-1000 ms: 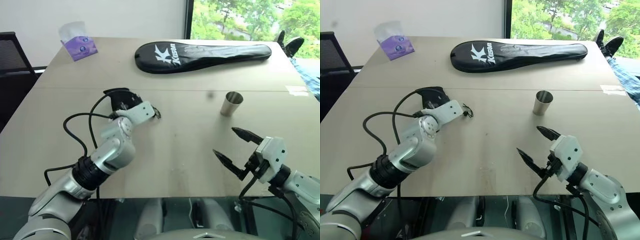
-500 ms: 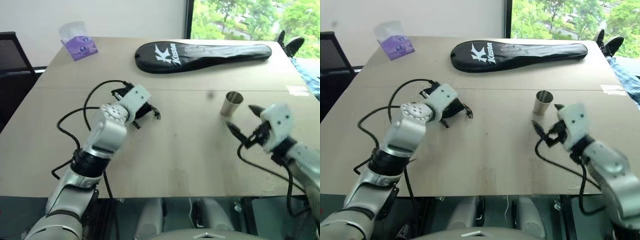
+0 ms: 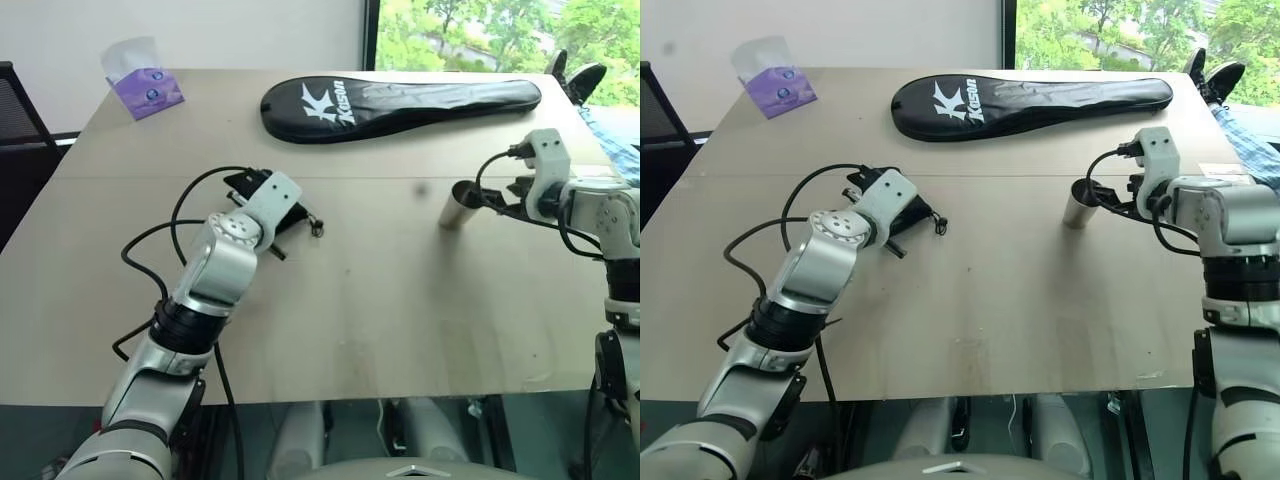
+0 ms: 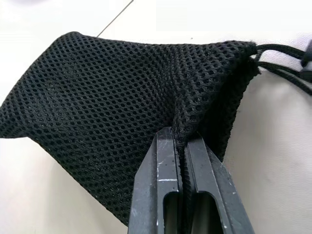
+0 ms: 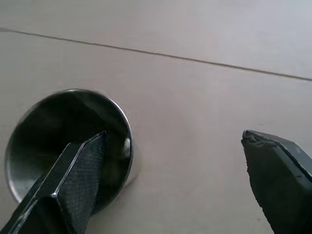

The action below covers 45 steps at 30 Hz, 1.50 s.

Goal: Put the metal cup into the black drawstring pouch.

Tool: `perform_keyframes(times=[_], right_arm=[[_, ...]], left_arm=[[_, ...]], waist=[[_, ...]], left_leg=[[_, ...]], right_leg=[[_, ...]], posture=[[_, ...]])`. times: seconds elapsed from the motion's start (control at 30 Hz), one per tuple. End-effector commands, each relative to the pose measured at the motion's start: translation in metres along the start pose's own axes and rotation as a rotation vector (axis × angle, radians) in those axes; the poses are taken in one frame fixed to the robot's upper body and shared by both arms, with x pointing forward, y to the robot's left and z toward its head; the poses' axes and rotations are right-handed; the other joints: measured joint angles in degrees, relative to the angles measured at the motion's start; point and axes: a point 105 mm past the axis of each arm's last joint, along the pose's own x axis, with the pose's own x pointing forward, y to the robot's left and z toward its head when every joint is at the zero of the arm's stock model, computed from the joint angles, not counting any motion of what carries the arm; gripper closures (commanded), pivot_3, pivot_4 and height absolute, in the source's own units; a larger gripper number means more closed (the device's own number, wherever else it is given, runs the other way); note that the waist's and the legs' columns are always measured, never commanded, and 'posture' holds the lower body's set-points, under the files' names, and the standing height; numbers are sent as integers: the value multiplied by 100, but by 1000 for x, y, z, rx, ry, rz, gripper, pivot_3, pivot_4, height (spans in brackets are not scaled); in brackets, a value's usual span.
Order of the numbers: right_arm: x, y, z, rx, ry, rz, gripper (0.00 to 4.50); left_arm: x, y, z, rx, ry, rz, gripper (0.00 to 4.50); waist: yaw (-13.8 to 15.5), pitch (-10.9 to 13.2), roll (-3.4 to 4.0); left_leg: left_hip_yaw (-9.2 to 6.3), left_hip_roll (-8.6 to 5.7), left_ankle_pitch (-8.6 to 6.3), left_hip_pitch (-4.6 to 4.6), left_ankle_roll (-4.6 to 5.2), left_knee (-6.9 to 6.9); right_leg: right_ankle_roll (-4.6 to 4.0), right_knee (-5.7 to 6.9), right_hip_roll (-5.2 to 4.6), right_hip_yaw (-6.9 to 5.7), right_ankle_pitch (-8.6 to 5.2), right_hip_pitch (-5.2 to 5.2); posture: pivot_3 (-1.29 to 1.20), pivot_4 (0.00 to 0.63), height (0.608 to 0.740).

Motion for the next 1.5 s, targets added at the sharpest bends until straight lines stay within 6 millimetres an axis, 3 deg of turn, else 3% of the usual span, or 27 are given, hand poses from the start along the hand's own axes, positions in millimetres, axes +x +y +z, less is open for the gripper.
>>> perform_keyframes(times=[0.03, 0.17, 0.2, 0.33, 0.4, 0.5, 0.6, 0.7, 0.87, 0.97, 1.23, 1.4, 1.5], right_arm=[[2, -3, 9, -58, -4, 21, 820], [5, -1, 15, -96, -11, 37, 2652], [2, 1, 17, -129, -23, 50, 3319], [-16, 15, 22, -201, -99, 103, 4356], [-30, 30, 27, -186, -214, 166, 4356], [-48, 45, 20, -134, -295, 197, 4356], [-61, 69, 1, -86, -397, 239, 4356], [-71, 95, -28, -43, -468, 259, 4356], [-81, 128, -49, -31, -533, 288, 4356], [-87, 146, -50, 10, -596, 338, 4356], [-65, 164, -27, 73, -729, 395, 4356], [-36, 170, -35, 108, -722, 426, 4356], [-15, 173, -53, 102, -678, 429, 4356]], left_arm=[[-12, 3, 5, -30, -33, 23, 4500], [-16, 3, 8, -103, -44, -19, 4500], [-16, 1, 9, -161, -42, -58, 4500], [-16, -4, 17, -327, -27, -173, 4500], [-14, -11, 17, -400, 16, -243, 4500], [-10, -19, 20, -479, 34, -321, 4500], [-4, -30, 27, -575, 56, -418, 4500], [-6, -47, 50, -693, 30, -600, 4500], [-9, -57, 71, -792, 8, -800, 4500], [-8, -62, 75, -822, 28, -858, 4500], [-3, -69, 74, -883, 85, -918, 4500], [-4, -66, 75, -895, 85, -923, 4500], [-4, -65, 77, -894, 80, -921, 4500]], waist=[[-8, 0, 0], [-12, 1, 1], [-11, 1, 1], [26, 1, 2], [41, 1, 1], [23, 0, 3], [14, -2, 1], [52, -4, 1], [-52, -1, 7], [-40, -3, 9], [-23, -3, 9], [-15, -3, 10], [-16, -3, 9]], left_leg=[[0, 1, -1, 1, 1, -1], [1, 1, -6, 4, 10, 1], [1, 1, -6, 4, 10, 1], [-4, 3, 0, 0, -1, 4], [-13, 3, 1, -5, -1, 6], [-11, 3, 1, -4, -2, 6], [-9, 5, 2, -4, -3, 6], [-35, 7, 1, -5, -4, 8], [-10, -12, 2, 2, -3, 18], [-30, -12, 2, 19, -5, 15], [-30, -13, 6, 15, -10, 19], [-35, -15, 6, 12, -11, 18], [-35, -12, 6, 11, -11, 18]], right_leg=[[0, 1, 0, 1, 0, 0], [0, 4, 2, 1, 0, 0], [0, 4, 3, 0, 0, 0], [0, 4, 2, -4, 0, 0], [1, 2, 2, -14, 0, 0], [1, 5, 2, -24, 0, 1], [2, 7, -1, -23, 0, 0], [2, 6, 4, -29, 0, 7], [11, 16, -8, -25, 4, 2], [9, 18, 7, -40, 2, 18], [8, 18, 7, -36, 2, 16], [8, 14, 6, -43, 2, 17], [8, 14, 5, -42, 2, 17]], posture=[[0, 150, 740], [0, 150, 740], [0, 150, 740], [0, 150, 740], [0, 150, 740], [0, 150, 740], [0, 150, 740], [0, 150, 740], [0, 150, 740], [0, 150, 740], [0, 150, 740], [0, 150, 740], [0, 150, 740]])
